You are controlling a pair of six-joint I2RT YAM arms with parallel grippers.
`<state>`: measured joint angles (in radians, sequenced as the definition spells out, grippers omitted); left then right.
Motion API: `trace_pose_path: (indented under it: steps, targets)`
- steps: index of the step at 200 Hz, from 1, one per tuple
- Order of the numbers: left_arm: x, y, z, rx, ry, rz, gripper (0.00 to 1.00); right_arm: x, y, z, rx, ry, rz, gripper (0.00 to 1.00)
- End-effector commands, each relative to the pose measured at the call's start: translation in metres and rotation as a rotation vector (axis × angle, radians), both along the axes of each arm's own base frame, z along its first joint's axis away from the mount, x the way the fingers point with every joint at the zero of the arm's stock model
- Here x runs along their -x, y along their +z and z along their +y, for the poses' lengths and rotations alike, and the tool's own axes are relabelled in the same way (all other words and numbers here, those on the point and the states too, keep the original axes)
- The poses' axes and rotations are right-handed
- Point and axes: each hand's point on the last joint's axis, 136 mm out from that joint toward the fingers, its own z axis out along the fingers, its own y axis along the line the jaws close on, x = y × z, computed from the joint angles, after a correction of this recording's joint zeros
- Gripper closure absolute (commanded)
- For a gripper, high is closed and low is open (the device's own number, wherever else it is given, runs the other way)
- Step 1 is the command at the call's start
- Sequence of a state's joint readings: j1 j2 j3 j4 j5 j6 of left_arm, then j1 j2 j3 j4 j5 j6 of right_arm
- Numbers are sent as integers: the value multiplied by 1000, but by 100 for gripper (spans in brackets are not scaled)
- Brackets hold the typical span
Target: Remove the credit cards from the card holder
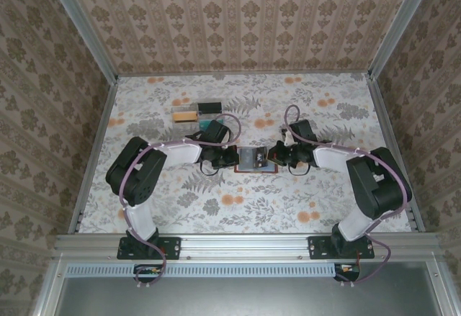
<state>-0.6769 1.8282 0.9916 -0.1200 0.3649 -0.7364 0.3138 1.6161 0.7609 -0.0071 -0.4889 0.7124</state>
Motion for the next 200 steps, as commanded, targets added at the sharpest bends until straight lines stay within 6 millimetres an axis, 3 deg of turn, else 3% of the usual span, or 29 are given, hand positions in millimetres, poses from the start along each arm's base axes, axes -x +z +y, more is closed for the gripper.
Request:
trace_pose_path:
  steps: [1,13,28,46,78,94,107,141,176,200]
  targets:
    - [-3,13,8,-17,27,-3,80,8,12,0,-22,33,-24,100]
    - [-5,25,2,30,29,-22,71,8,16,0,-30,31,-40,100]
    - [-8,38,-4,75,38,-36,50,8,21,-1,-35,33,-52,100]
    - [-11,50,-11,128,38,-53,46,9,24,1,-42,38,-58,100]
    - [-10,49,-19,152,17,-40,48,9,16,2,-49,42,-40,100]
    - [-7,45,-24,164,3,-20,56,9,11,3,-51,45,-25,100]
    - [-6,39,-18,116,20,-10,60,10,6,3,-50,44,-11,100]
    - [-6,37,-6,50,20,-31,59,9,3,7,-56,51,-6,100]
    - [-3,26,-9,61,12,-1,63,7,0,18,-84,63,-1,86]
    - [-1,22,-8,58,8,8,63,6,-1,23,-93,69,-1,82]
